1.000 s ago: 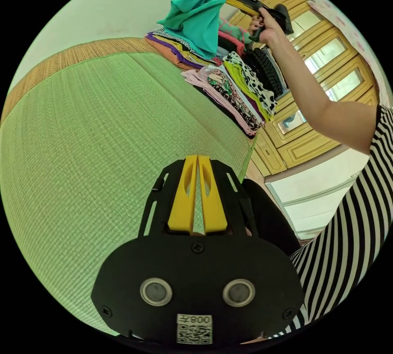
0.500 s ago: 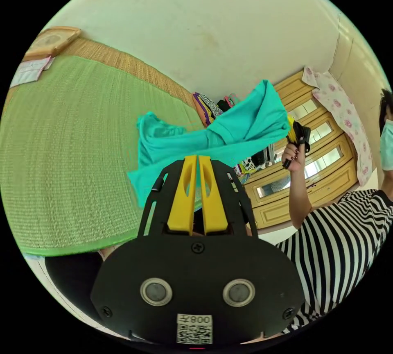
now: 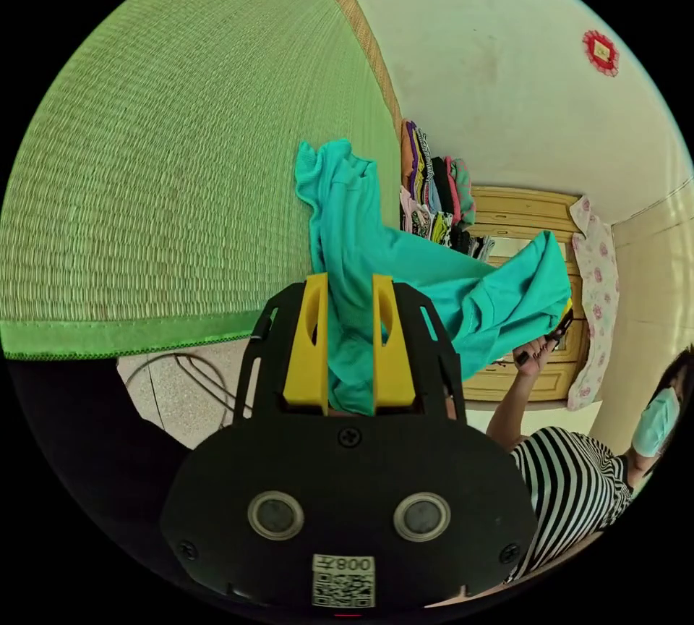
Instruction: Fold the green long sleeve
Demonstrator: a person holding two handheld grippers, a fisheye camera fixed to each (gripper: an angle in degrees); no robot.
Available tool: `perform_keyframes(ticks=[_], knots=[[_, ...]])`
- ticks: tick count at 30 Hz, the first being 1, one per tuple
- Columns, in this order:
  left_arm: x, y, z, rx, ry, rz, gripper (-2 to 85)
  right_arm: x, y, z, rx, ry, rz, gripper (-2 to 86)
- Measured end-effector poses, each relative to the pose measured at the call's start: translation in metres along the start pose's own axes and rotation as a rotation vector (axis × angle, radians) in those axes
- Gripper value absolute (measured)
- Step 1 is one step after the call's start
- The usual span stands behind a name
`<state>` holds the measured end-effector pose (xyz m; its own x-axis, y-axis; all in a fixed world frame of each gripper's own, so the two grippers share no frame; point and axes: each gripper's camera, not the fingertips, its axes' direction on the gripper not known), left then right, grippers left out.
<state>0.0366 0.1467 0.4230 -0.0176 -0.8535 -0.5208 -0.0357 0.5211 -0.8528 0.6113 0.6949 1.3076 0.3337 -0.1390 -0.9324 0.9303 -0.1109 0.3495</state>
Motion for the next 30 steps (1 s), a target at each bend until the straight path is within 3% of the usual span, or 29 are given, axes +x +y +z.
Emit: perform_keyframes(ticks=[4,9,15,23,30], knots=[[0.006,-0.006,-0.018,0.008,0.031,-0.051,7.7,-0.005,0.011,-0.007,-0.017,0.023,-0.006,1.1],[0.023,0.000,-0.037,-0.058,-0.068,-0.067,2.4,-0.008,0.026,-0.019,-0.018,0.039,-0.008,1.1],[0.071,0.037,-0.098,0.015,0.066,0.031,1.0,-0.010,0.047,-0.043,0.014,0.068,-0.005,1.1],[0.179,0.104,-0.248,0.292,0.347,0.299,0.7,-0.033,0.068,-0.098,0.144,0.074,-0.088,1.2],[0.291,0.178,-0.364,0.516,0.422,0.622,0.6,-0.065,0.087,-0.148,0.289,0.026,-0.207,1.2]])
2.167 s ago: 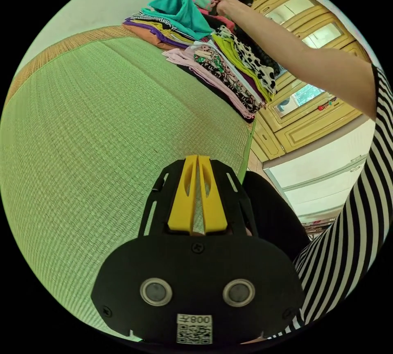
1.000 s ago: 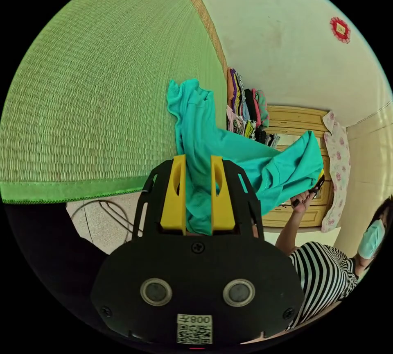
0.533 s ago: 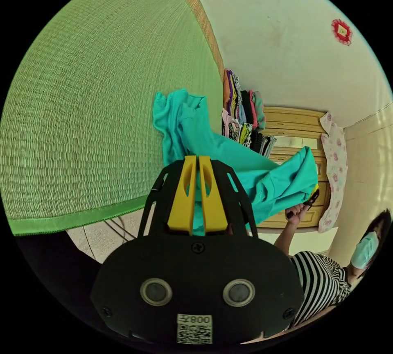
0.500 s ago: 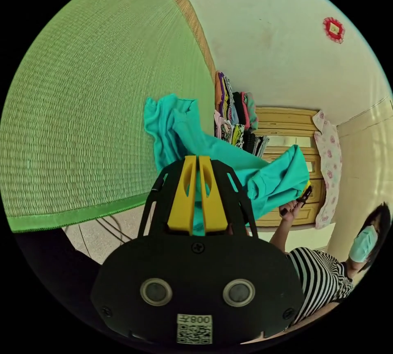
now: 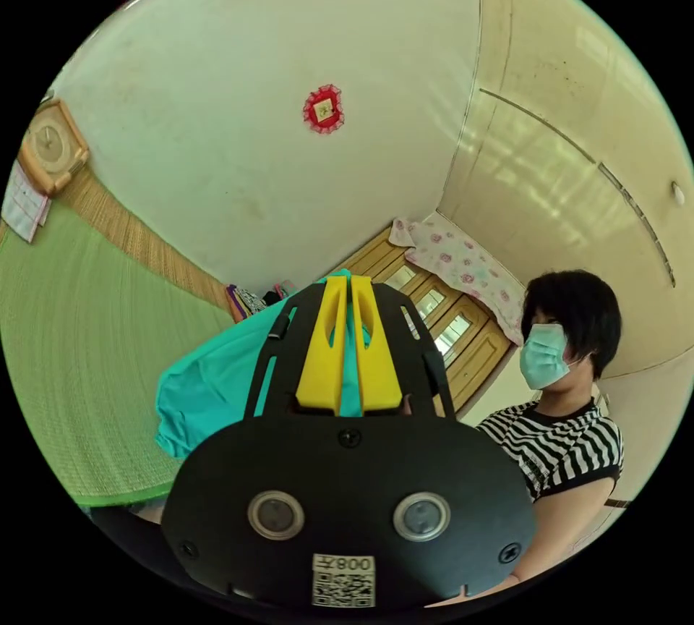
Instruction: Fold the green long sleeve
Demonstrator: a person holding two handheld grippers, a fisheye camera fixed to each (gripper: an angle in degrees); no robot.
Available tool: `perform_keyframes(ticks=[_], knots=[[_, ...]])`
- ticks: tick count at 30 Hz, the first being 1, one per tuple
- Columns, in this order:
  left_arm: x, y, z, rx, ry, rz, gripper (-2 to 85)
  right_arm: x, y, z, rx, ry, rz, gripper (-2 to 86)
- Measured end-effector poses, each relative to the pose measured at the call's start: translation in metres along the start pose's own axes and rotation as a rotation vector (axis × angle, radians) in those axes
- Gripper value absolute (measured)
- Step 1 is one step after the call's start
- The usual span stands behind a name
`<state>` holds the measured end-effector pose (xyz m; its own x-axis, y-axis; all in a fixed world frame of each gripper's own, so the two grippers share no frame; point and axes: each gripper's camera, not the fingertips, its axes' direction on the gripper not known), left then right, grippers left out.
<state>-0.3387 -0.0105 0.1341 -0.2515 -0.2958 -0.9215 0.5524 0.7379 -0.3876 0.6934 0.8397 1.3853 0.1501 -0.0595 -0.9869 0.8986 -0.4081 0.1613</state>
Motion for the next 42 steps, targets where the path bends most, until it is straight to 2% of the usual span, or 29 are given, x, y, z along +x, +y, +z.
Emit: perform_keyframes(ticks=[11,15,23,30,34,39,42], knots=[[0.224,-0.021,-0.043,0.082,0.049,0.444,0.6,-0.072,0.004,-0.073,0.197,-0.045,-0.225,1.1],[0.276,-0.013,-0.053,0.104,0.054,0.551,0.6,-0.087,0.010,-0.086,0.233,-0.066,-0.271,1.0],[0.352,-0.008,-0.052,0.158,-0.055,0.734,0.6,-0.097,0.006,-0.077,0.235,-0.106,-0.322,1.0],[0.353,-0.045,-0.027,0.182,-0.114,0.736,0.7,-0.082,-0.015,-0.043,0.218,-0.117,-0.327,1.0],[0.330,-0.091,0.013,0.158,-0.223,0.720,0.8,-0.053,-0.043,-0.004,0.183,-0.077,-0.286,1.1],[0.249,-0.168,0.083,0.062,-0.384,0.595,0.9,0.022,-0.088,0.074,0.095,-0.016,-0.158,1.3],[0.166,-0.213,0.131,-0.006,-0.483,0.462,1.3,0.097,-0.118,0.146,-0.026,0.054,-0.028,1.6]])
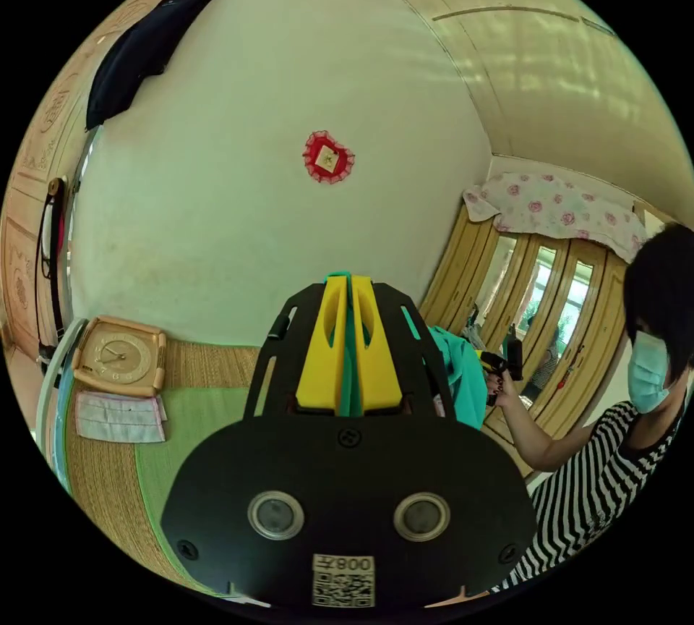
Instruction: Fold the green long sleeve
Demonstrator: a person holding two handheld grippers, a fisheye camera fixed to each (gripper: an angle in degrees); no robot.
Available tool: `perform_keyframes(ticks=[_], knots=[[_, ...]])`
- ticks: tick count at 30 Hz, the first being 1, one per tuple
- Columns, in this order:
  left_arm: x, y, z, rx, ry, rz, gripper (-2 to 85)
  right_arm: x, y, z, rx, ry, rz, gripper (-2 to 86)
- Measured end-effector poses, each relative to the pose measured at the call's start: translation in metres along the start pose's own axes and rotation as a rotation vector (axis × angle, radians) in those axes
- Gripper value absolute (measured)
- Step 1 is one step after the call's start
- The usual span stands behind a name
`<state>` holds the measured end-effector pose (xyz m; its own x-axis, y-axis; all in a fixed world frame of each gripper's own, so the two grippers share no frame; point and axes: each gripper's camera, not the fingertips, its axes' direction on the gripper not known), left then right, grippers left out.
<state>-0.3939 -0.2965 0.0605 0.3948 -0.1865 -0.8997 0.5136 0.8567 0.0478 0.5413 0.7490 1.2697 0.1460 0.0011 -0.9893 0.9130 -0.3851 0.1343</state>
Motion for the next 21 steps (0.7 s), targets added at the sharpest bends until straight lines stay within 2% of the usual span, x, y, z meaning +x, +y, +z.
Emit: perform_keyframes(ticks=[3,4,7,8,12,15,17,21], knots=[[-0.062,0.008,0.093,-0.148,-0.168,-0.079,2.1,0.088,-0.018,0.094,-0.187,0.066,0.174,2.1],[-0.090,0.018,0.128,-0.228,-0.219,-0.165,2.8,0.119,-0.019,0.130,-0.276,0.112,0.227,2.2],[-0.155,0.057,0.200,-0.438,-0.270,-0.313,4.4,0.182,-0.002,0.198,-0.459,0.340,0.377,2.7],[-0.176,0.079,0.218,-0.497,-0.306,-0.377,4.7,0.196,0.010,0.218,-0.501,0.338,0.410,3.0],[-0.220,0.152,0.243,-0.591,-0.227,-0.499,5.6,0.189,0.057,0.272,-0.585,0.198,0.370,4.8],[-0.236,0.213,0.248,-0.725,-0.223,-0.580,6.4,0.165,0.108,0.327,-0.786,0.181,0.337,8.0],[-0.238,0.241,0.239,-0.762,-0.277,-0.615,6.9,0.149,0.139,0.361,-0.909,0.175,0.330,9.0],[-0.236,0.255,0.221,-0.750,-0.399,-0.625,7.5,0.135,0.154,0.393,-1.001,0.221,0.294,8.7]])
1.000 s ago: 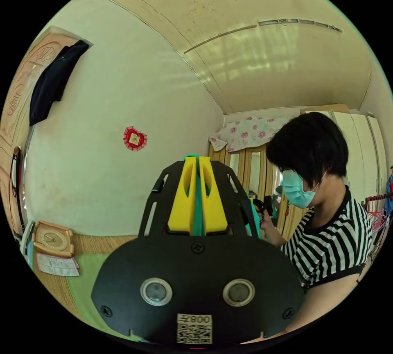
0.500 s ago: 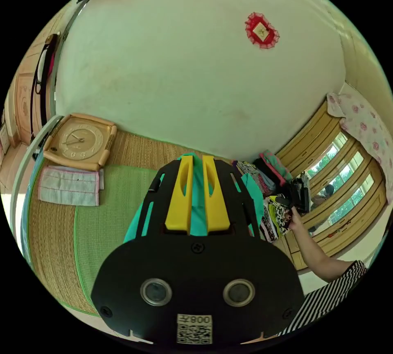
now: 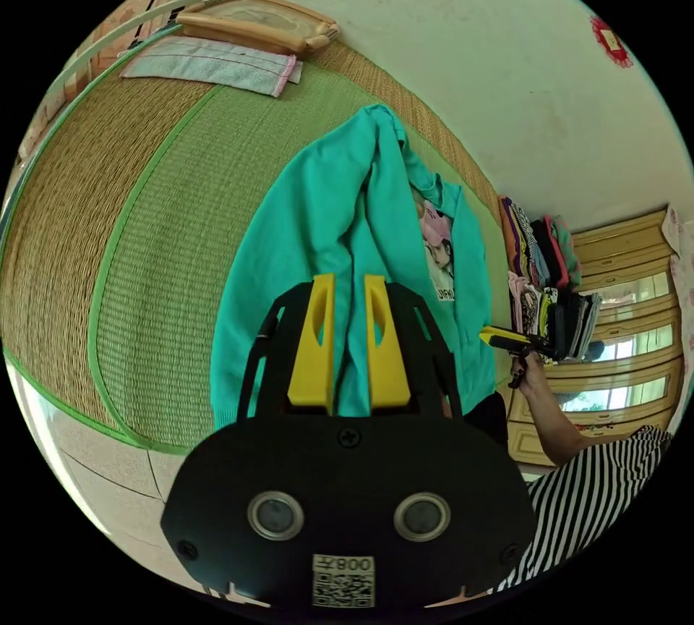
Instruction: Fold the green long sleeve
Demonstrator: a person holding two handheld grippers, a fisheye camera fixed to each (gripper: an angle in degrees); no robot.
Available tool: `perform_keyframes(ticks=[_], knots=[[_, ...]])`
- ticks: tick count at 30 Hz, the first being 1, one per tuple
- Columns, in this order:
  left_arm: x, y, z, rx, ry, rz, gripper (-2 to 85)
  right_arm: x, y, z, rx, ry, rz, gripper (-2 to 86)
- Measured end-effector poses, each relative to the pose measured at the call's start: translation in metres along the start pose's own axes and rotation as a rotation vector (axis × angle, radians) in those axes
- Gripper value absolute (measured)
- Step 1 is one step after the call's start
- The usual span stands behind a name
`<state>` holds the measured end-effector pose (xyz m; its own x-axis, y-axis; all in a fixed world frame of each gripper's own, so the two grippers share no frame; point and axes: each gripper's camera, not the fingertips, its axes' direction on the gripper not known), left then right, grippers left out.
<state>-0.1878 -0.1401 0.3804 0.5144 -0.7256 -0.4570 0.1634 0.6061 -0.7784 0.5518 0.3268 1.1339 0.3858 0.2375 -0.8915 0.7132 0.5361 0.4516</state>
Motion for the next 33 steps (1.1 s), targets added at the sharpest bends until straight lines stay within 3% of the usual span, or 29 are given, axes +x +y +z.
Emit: perform_keyframes(ticks=[8,12,15,19,25,29,33], knots=[[0.006,-0.019,0.046,-0.098,-0.294,0.034,2.4,-0.022,-0.041,0.007,-0.066,0.037,0.008,3.4],[0.011,-0.042,0.056,-0.137,-0.309,0.066,1.0,-0.035,-0.050,-0.005,-0.066,0.004,-0.013,2.1],[0.011,-0.061,0.048,-0.097,-0.292,0.062,0.6,-0.056,-0.057,-0.042,-0.019,-0.007,-0.075,1.6],[0.004,-0.090,0.010,0.024,-0.315,0.044,0.4,-0.072,-0.057,-0.154,0.141,0.148,-0.141,1.5],[-0.033,-0.122,-0.039,0.212,-0.397,-0.091,0.9,-0.006,-0.035,-0.305,0.307,0.596,0.167,2.3],[-0.048,-0.133,-0.034,0.291,-0.338,-0.162,3.3,0.049,-0.022,-0.327,0.345,0.632,0.439,3.3],[-0.031,-0.151,-0.003,0.290,-0.242,-0.070,5.8,0.047,-0.038,-0.300,0.382,0.538,0.430,5.5]])
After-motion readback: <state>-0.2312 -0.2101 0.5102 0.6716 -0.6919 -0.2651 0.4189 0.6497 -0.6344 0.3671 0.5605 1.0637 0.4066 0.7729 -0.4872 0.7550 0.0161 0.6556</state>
